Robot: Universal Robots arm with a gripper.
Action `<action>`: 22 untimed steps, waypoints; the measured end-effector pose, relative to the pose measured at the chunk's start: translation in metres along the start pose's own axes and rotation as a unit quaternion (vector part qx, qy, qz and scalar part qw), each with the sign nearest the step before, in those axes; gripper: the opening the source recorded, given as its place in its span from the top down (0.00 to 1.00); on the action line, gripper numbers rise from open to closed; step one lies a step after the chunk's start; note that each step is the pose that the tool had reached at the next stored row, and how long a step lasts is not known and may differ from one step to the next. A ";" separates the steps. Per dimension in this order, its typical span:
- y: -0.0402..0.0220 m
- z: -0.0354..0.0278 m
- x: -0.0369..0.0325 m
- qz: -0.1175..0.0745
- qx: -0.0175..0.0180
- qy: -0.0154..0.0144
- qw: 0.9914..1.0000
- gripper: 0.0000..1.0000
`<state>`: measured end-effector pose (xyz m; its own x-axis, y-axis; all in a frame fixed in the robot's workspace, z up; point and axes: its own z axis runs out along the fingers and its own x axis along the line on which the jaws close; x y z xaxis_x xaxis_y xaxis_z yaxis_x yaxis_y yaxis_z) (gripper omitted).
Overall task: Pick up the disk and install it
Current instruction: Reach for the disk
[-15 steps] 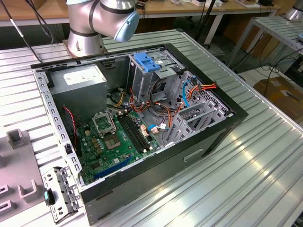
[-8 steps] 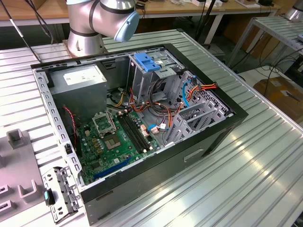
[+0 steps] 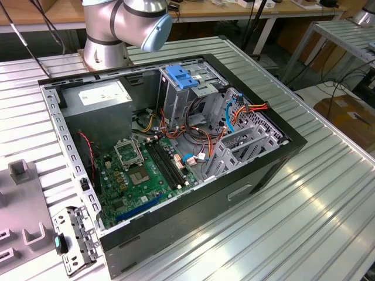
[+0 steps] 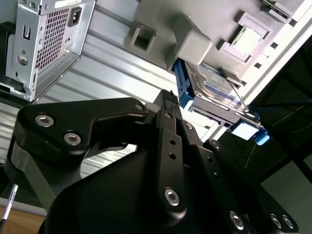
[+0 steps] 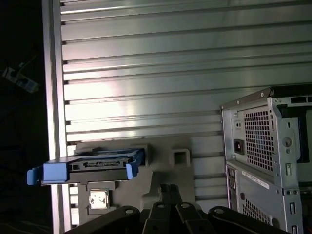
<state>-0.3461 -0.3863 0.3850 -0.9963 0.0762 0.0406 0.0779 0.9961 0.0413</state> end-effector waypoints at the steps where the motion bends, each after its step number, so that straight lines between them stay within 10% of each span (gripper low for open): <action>1: -0.0001 0.0001 0.0010 0.000 0.000 0.000 1.000 0.89; 22: -0.0005 0.0026 0.0498 0.000 0.000 0.001 1.000 0.89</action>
<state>-0.3959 -0.3829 0.3844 -0.9962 0.0761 0.0422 0.0778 0.9961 0.0412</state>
